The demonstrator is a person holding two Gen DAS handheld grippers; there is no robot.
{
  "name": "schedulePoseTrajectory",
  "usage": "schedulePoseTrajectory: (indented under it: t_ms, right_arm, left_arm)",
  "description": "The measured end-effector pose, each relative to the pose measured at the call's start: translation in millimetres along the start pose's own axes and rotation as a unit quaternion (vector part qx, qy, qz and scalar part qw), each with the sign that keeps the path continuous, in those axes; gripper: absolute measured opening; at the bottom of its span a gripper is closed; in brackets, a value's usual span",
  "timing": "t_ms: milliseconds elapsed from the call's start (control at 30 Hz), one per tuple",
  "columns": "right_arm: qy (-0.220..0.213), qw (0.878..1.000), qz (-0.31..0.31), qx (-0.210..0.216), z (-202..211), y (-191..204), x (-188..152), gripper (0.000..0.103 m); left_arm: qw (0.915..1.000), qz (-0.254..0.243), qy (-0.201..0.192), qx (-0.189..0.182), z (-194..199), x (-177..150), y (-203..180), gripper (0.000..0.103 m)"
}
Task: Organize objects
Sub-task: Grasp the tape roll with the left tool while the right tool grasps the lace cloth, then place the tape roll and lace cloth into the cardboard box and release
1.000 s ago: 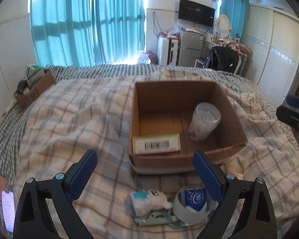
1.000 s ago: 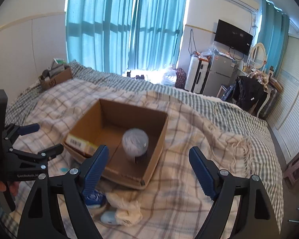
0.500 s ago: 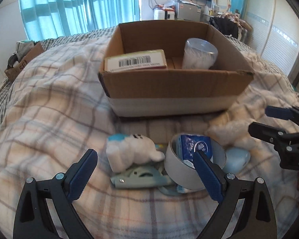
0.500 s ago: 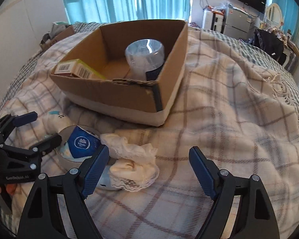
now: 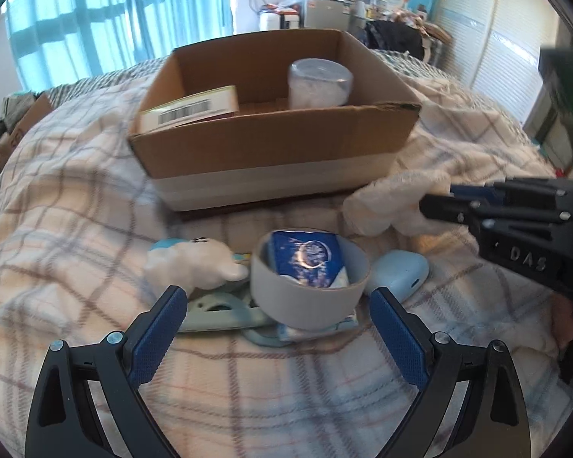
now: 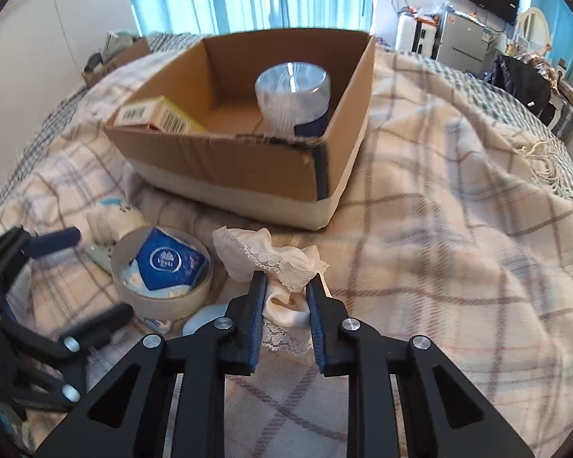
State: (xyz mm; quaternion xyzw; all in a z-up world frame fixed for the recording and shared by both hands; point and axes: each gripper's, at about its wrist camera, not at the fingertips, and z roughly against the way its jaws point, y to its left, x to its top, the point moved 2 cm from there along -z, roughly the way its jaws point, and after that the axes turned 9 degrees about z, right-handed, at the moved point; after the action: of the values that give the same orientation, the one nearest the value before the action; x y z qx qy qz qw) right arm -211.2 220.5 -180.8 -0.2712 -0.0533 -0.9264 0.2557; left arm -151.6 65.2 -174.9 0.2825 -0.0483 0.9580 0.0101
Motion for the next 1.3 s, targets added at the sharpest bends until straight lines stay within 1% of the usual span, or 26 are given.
schedulePoseTrajectory:
  t_ms: [67, 200, 267, 300, 333, 433, 567, 700, 867, 967, 1100, 1300]
  right_arm:
    - [-0.002, 1.0, -0.005, -0.001, 2, -2, 0, 0.02]
    - [-0.003, 1.0, -0.01, 0.0, 2, -4, 1, 0.02]
    - [-0.002, 1.0, -0.01, 0.002, 0, -4, 2, 0.02]
    - [-0.002, 1.0, -0.011, 0.004, -2, -4, 2, 0.02]
    - [-0.001, 1.0, -0.012, 0.005, -3, -4, 2, 0.02]
    - [-0.001, 1.0, -0.016, 0.008, -5, -6, 2, 0.02]
    - [0.001, 1.0, -0.015, 0.006, -6, -4, 1, 0.02]
    - [-0.015, 1.0, -0.005, -0.002, 2, -1, 3, 0.02]
    - [-0.031, 0.999, 0.007, -0.025, 16, 2, 11, 0.02]
    - [-0.049, 0.998, 0.013, -0.042, 34, 4, 18, 0.02]
    - [-0.077, 0.995, 0.013, -0.055, 62, 7, 31, 0.02]
    - [-0.113, 0.99, 0.033, -0.077, 105, 23, 56, 0.02]
  left_arm:
    - [0.9999, -0.001, 0.008, 0.009, -6, 1, -3, 0.099]
    - [0.9997, -0.015, 0.019, 0.0, -19, 5, -12, 0.098]
    - [0.9993, -0.026, 0.026, -0.004, -27, 7, -19, 0.094]
    - [0.9992, -0.029, 0.027, -0.004, -30, 8, -21, 0.084]
    - [0.9991, -0.031, 0.029, -0.004, -35, 10, -22, 0.081]
    - [0.999, -0.037, 0.026, -0.004, -39, 12, -24, 0.08]
    - [0.9992, -0.03, 0.025, -0.01, -33, 11, -20, 0.08]
    - [0.9997, -0.02, 0.005, -0.015, -16, 14, -15, 0.08]
    - [0.999, -0.015, -0.035, -0.021, 15, 28, -13, 0.08]
    - [0.9978, -0.013, -0.06, -0.025, 34, 38, -7, 0.08]
    - [0.9961, -0.006, -0.082, -0.032, 52, 48, -3, 0.08]
    - [0.992, 0.003, -0.119, -0.041, 82, 74, 12, 0.08]
